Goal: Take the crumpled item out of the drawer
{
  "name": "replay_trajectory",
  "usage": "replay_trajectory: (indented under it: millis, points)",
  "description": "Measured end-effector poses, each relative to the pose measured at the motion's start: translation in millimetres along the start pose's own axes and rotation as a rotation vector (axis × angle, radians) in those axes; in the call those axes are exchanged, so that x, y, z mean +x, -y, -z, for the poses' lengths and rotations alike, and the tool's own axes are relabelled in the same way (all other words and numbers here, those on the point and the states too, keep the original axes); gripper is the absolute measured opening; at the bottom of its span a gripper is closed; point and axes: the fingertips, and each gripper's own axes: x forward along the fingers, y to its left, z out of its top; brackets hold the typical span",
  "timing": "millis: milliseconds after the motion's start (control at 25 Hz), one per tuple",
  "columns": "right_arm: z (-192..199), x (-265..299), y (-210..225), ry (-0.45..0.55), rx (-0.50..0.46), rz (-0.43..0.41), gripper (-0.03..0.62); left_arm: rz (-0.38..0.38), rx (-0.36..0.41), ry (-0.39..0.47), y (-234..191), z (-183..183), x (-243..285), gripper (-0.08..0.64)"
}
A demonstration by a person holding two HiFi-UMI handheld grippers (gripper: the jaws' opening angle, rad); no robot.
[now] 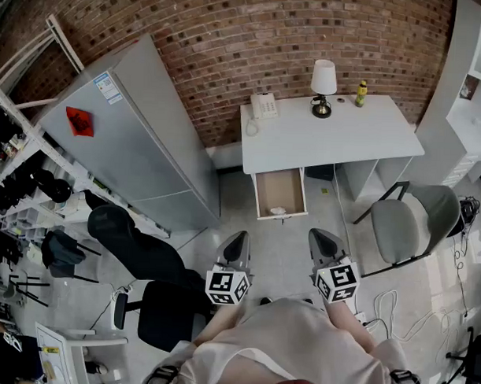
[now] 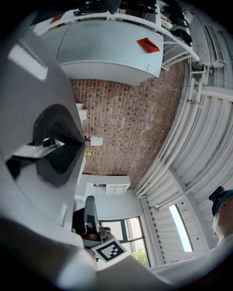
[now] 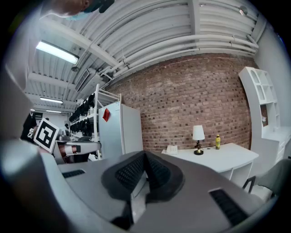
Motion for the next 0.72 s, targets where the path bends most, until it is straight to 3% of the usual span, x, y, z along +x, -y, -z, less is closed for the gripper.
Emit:
replay_trajectory:
  millis: [720]
  points:
    - [-6, 30, -28, 0.022, -0.010, 0.009, 0.008, 0.035, -0.019, -0.019, -39, 6, 1, 0.008]
